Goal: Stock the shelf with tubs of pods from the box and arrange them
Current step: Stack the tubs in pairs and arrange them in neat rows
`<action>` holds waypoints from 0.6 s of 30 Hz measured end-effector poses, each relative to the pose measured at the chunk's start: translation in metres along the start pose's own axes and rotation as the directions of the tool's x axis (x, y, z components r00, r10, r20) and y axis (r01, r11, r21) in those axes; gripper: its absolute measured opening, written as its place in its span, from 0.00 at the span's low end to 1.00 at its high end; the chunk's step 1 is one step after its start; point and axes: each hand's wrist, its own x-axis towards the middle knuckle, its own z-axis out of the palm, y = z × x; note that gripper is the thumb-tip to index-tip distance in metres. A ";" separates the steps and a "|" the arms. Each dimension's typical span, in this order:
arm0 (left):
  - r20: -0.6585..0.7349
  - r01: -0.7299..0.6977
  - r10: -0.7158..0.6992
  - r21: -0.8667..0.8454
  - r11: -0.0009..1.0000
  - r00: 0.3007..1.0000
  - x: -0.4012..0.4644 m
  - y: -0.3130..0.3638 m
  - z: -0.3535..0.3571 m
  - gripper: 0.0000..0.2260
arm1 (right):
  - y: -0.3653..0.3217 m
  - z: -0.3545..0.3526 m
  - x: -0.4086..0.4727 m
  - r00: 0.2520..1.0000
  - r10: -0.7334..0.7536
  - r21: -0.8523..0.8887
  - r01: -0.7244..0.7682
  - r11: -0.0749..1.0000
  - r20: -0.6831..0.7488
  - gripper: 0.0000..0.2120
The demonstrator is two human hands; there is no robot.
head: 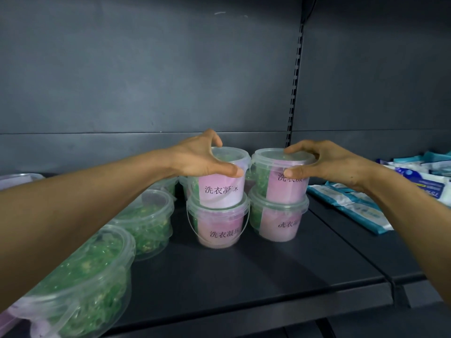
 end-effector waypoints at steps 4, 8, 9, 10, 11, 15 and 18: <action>0.005 -0.006 0.006 -0.018 1.000 1.000 0.001 -0.004 0.001 0.34 | 0.000 0.001 0.001 1.000 0.001 -0.008 -0.001 1.000 -0.018 0.35; 0.002 0.008 -0.008 0.016 1.000 1.000 0.001 -0.001 0.000 0.34 | 0.001 0.003 0.002 0.999 0.009 0.005 -0.008 1.000 -0.053 0.35; 0.001 0.012 -0.012 0.026 1.000 1.000 0.001 0.000 0.000 0.34 | 0.001 0.003 0.002 0.998 0.011 -0.002 -0.011 1.000 -0.059 0.36; 0.001 0.016 -0.016 0.034 0.999 1.000 0.001 0.001 0.000 0.34 | 0.001 0.003 0.003 0.998 0.015 -0.009 -0.015 1.000 -0.067 0.35; 0.001 0.019 -0.019 0.039 0.999 1.000 0.001 0.001 0.000 0.35 | 0.001 0.004 0.003 0.997 0.015 -0.013 -0.016 1.000 -0.076 0.34; 0.006 0.015 -0.015 -0.011 1.000 1.000 -0.004 0.000 0.000 0.42 | 0.002 0.008 0.001 0.995 0.013 0.027 -0.010 1.000 -0.096 0.30; -0.003 0.016 -0.016 -0.119 0.993 1.000 -0.014 0.002 0.001 0.49 | 0.002 0.011 -0.004 0.996 0.012 0.047 -0.007 0.999 -0.093 0.36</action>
